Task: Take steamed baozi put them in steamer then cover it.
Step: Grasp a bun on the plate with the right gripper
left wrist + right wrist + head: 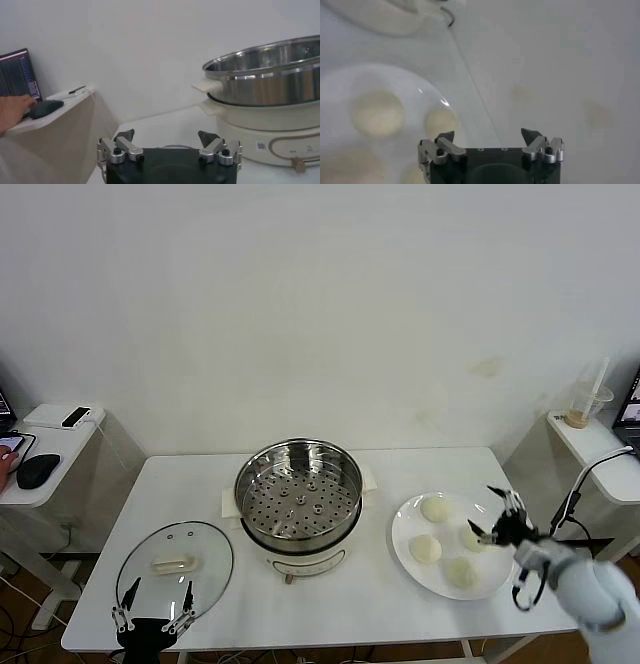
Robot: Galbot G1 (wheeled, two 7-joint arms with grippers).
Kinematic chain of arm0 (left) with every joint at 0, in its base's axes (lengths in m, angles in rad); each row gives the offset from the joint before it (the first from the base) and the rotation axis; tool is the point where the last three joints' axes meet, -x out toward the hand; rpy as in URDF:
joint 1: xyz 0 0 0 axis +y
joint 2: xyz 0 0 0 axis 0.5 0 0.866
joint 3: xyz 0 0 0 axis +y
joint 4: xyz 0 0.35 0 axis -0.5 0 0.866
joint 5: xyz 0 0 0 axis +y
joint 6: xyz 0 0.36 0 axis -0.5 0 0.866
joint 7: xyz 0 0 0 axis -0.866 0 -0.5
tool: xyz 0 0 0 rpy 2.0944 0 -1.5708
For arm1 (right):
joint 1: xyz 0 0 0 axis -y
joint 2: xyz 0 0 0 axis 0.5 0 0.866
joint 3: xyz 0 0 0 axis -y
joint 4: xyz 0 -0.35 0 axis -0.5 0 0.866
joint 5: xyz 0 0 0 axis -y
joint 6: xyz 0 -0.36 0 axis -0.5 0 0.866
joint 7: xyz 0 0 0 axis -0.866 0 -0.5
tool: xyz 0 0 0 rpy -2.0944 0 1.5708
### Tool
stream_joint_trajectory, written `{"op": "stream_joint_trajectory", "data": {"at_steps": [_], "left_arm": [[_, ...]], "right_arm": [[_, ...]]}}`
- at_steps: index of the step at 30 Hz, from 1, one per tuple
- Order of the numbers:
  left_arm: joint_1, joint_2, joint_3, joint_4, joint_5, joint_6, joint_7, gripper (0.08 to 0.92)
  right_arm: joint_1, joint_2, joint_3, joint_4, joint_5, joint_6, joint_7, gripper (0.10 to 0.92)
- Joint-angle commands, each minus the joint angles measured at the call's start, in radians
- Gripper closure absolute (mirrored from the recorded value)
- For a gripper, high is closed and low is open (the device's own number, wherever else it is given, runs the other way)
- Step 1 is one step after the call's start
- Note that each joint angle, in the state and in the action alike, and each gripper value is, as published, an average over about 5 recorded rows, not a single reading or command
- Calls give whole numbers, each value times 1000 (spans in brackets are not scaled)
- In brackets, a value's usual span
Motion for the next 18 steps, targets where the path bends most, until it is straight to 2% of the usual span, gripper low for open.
{"op": "stream_joint_trajectory", "data": {"at_steps": [1,7,11,18], "left_arm": [[-17,-6,-1,1,41,5,20,177],[-36,0,-3,11,40,7,22,177],[-52,4,-7,15,39,9,23,177],[-58,9,-21,19,39,9,26,177]], "right_arm": [[661,-137,-586,-318,-64,67,-387,203],[882,-98,-915,-391,121,26,-539,203],[920,-19,-1003,-472,160,10,-530,203],[885,106,-991,-570,161,-14,-493,203]]}}
